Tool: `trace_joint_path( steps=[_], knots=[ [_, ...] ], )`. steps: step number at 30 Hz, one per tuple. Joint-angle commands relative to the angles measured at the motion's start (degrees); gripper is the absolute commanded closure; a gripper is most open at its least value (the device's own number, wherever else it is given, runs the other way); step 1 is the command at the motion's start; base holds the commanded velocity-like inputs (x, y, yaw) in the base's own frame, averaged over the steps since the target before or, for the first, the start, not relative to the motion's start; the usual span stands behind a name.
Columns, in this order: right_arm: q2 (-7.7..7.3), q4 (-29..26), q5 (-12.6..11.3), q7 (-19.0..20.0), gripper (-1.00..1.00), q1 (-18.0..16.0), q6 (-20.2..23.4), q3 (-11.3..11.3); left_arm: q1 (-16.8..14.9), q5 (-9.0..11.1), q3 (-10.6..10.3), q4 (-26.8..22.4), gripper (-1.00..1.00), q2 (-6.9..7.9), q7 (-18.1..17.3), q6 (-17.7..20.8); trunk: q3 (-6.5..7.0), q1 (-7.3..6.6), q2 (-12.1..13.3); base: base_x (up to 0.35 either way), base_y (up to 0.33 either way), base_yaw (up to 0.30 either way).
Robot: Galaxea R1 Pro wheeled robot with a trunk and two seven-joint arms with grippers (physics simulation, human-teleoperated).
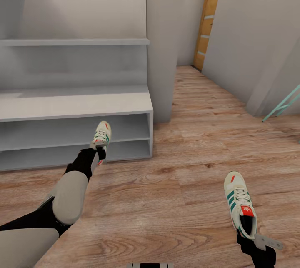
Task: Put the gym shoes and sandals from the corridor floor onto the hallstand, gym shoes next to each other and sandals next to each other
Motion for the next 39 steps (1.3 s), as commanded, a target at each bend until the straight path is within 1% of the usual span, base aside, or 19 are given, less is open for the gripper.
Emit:
trace_joint_path(
  steps=[1, 2, 3, 5, 8, 20, 27, 33, 39],
  knots=[
    [0.01, 0.0, 0.4, -0.2, 1.00, 0.0, -0.2, -0.1, -0.1, -0.1, -0.1, -0.1, 1.00, -0.08, 0.0, 0.5, -0.05, -0.01, 0.0, 0.000, 0.000, 0.000],
    [0.01, 0.0, 0.4, -0.2, 1.00, 0.0, -0.2, -0.1, -0.2, -0.1, -0.4, -0.1, 1.00, -0.09, 0.0, 0.8, -0.05, -0.01, 0.0, 0.000, 0.000, 0.000],
    [0.00, 0.0, 0.4, -0.2, 1.00, 0.0, -0.2, -0.1, -0.2, -0.1, -1.3, -0.1, 1.00, -0.12, 0.0, 9.8, -0.05, -0.01, 0.0, 0.000, 0.000, 0.000],
    [0.00, 0.0, 0.4, -0.2, 1.00, 0.0, -0.2, -0.1, -0.3, 0.0, -2.2, -0.2, 1.00, -0.10, -0.1, 10.5, -0.05, -0.01, 0.0, 0.000, 0.000, 0.000],
    [0.04, 0.0, 0.3, -0.2, 1.00, 0.0, -0.2, -0.1, -0.4, 0.0, -2.8, -0.2, 1.00, -0.08, -0.1, 11.6, -0.05, -0.01, 0.0, 0.000, 0.000, 0.000],
    [0.04, 0.0, 0.3, -0.2, 1.00, 0.0, -0.2, -0.1, -0.9, 0.1, -3.2, -0.3, 1.00, -0.08, -0.1, 12.8, -0.05, -0.01, 0.0, 0.000, 0.000, 0.000],
    [0.04, 0.0, 0.3, -0.2, 1.00, 0.0, -0.2, -0.1, -2.0, 0.0, -3.2, -0.3, 1.00, -0.07, -0.1, 15.0, -1.84, 0.17, -0.1, 0.000, 0.000, 0.000],
    [0.08, 0.0, 0.3, -0.2, 1.00, 0.0, -0.2, -0.1, -2.6, 0.0, -3.2, -0.6, 1.00, -0.05, -0.1, 15.4, -3.65, 0.33, -0.2, 0.000, 0.000, 0.000],
    [0.09, 0.0, 0.3, -0.2, 1.00, 0.0, -0.2, -0.1, -3.0, 0.0, -3.2, -1.8, 1.00, -0.04, -0.1, 15.5, -3.91, 0.33, -0.2, 0.000, 0.000, 0.000]
  ],
)
